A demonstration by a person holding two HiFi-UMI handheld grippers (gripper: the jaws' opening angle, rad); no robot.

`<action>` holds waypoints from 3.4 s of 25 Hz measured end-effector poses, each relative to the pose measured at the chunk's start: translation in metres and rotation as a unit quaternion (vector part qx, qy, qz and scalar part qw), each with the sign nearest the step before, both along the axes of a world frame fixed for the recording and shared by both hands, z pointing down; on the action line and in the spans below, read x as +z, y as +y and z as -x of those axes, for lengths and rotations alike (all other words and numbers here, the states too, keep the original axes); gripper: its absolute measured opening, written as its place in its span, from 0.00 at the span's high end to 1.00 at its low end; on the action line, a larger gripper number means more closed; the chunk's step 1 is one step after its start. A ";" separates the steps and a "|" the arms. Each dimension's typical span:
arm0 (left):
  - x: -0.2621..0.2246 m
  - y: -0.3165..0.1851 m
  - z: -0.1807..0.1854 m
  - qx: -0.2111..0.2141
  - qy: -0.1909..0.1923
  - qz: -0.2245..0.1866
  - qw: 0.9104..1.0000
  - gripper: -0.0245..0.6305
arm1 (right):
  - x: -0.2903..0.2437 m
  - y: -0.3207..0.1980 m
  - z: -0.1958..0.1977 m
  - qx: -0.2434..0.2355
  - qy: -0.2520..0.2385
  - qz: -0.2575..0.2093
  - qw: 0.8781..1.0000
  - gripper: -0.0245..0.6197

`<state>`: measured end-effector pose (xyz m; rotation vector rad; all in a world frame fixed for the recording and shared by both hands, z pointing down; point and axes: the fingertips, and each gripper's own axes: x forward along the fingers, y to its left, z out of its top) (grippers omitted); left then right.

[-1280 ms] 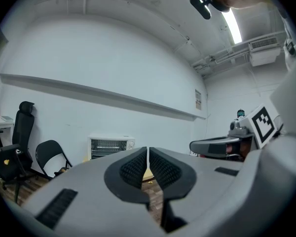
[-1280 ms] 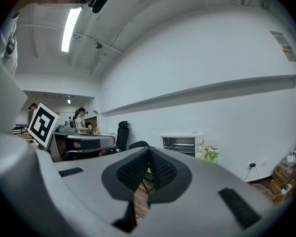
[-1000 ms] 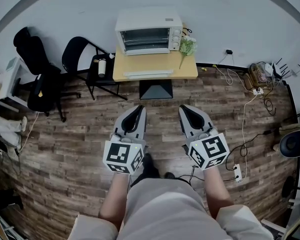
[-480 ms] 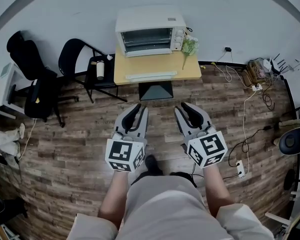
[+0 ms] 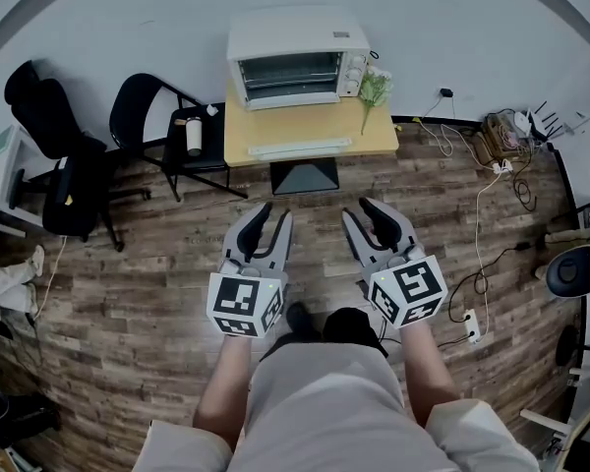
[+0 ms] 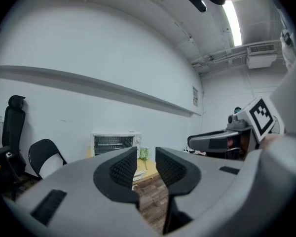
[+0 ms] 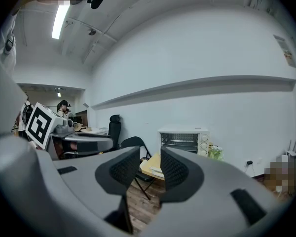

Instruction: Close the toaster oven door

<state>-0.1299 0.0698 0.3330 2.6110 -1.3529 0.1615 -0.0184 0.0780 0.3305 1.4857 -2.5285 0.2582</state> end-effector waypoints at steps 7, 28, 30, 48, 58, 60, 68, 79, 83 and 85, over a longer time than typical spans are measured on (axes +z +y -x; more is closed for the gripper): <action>0.014 -0.007 0.004 0.008 0.001 0.012 1.000 0.82 | 0.015 -0.004 0.005 0.004 0.013 0.014 1.000 0.78; 0.041 -0.066 -0.027 0.003 -0.011 0.033 0.999 0.82 | 0.044 -0.072 -0.019 -0.011 0.012 0.035 0.999 0.78; 0.046 -0.078 -0.031 -0.002 -0.015 0.038 0.999 0.82 | 0.050 -0.086 -0.022 -0.015 0.011 0.040 0.999 0.78; 0.082 -0.172 -0.052 -0.057 -0.039 0.074 0.995 0.82 | 0.104 -0.195 -0.035 -0.097 0.070 0.054 0.991 0.78; 0.102 -0.198 -0.051 -0.102 -0.047 0.082 0.990 0.82 | 0.157 -0.225 -0.025 -0.159 0.143 0.033 0.976 0.78; 0.106 -0.199 -0.049 -0.109 -0.050 0.082 0.989 0.82 | 0.168 -0.227 -0.024 -0.168 0.157 0.029 0.973 0.78; 0.112 -0.201 -0.052 -0.129 -0.050 0.081 0.987 0.82 | 0.195 -0.235 -0.016 -0.197 0.205 -0.003 0.959 0.77; 0.128 -0.207 -0.048 -0.130 -0.049 0.081 0.987 0.82 | 0.241 -0.243 -0.005 -0.205 0.276 -0.042 0.938 0.76; 0.136 -0.209 -0.045 -0.130 -0.055 0.077 0.987 0.82 | 0.258 -0.246 -0.001 -0.210 0.295 -0.054 0.931 0.75; 0.143 -0.210 -0.044 -0.131 -0.055 0.081 0.987 0.82 | 0.267 -0.250 0.000 -0.209 0.307 -0.063 0.926 0.74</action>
